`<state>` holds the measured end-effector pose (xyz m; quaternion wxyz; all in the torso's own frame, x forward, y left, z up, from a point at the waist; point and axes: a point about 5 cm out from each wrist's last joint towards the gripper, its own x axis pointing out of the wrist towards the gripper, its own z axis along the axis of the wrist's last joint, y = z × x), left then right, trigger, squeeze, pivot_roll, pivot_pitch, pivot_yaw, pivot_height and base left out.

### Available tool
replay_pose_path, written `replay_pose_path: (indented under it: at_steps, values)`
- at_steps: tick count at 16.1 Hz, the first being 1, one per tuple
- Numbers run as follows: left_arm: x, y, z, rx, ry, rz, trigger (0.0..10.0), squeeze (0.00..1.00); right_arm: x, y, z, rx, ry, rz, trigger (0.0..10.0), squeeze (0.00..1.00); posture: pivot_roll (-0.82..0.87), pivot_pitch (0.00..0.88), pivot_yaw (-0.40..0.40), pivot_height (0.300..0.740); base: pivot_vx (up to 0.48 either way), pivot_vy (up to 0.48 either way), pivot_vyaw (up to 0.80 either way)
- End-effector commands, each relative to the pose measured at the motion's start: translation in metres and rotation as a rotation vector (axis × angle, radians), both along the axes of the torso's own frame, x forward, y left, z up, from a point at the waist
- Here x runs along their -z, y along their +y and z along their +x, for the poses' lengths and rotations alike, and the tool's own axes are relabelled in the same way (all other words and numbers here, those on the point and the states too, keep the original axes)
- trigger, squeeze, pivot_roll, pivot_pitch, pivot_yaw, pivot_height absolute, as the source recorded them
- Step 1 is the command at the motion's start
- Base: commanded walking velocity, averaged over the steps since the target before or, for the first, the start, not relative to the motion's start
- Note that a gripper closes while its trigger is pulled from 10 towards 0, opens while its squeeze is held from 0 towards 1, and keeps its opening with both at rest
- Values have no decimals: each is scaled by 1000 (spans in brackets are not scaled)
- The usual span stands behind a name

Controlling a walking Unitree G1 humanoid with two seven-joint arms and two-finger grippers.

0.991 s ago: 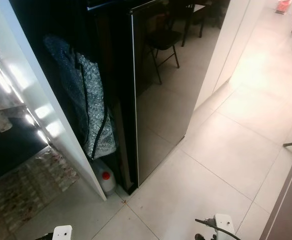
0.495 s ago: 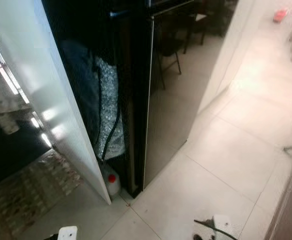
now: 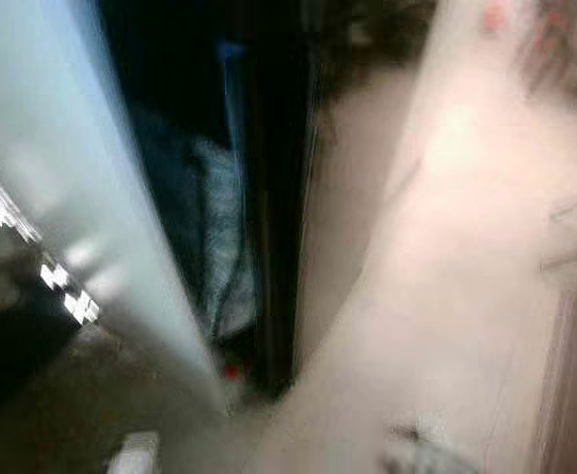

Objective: Restocking fridge

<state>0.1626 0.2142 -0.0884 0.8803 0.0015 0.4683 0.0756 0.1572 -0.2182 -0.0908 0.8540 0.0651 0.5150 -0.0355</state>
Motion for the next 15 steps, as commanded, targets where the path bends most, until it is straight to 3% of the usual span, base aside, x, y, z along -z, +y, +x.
replay_pose_path:
  at_steps: [1,11,13,15]
  values:
    - [4,10,-14,-3,43,26,10000,0,1,13,4,-2,-16,31,10000,0,131,40,25,740,0,259,0]
    - [4,12,-15,-10,44,24,10000,0,1,13,4,40,-23,29,10000,0,125,65,30,740,0,249,0]
    - [4,11,-15,-10,44,22,10000,0,1,13,4,39,-23,33,10000,0,126,67,29,740,0,287,-781]
    - [4,11,-15,-11,44,20,10000,0,0,12,5,36,-34,27,10000,0,126,69,27,740,0,289,0]
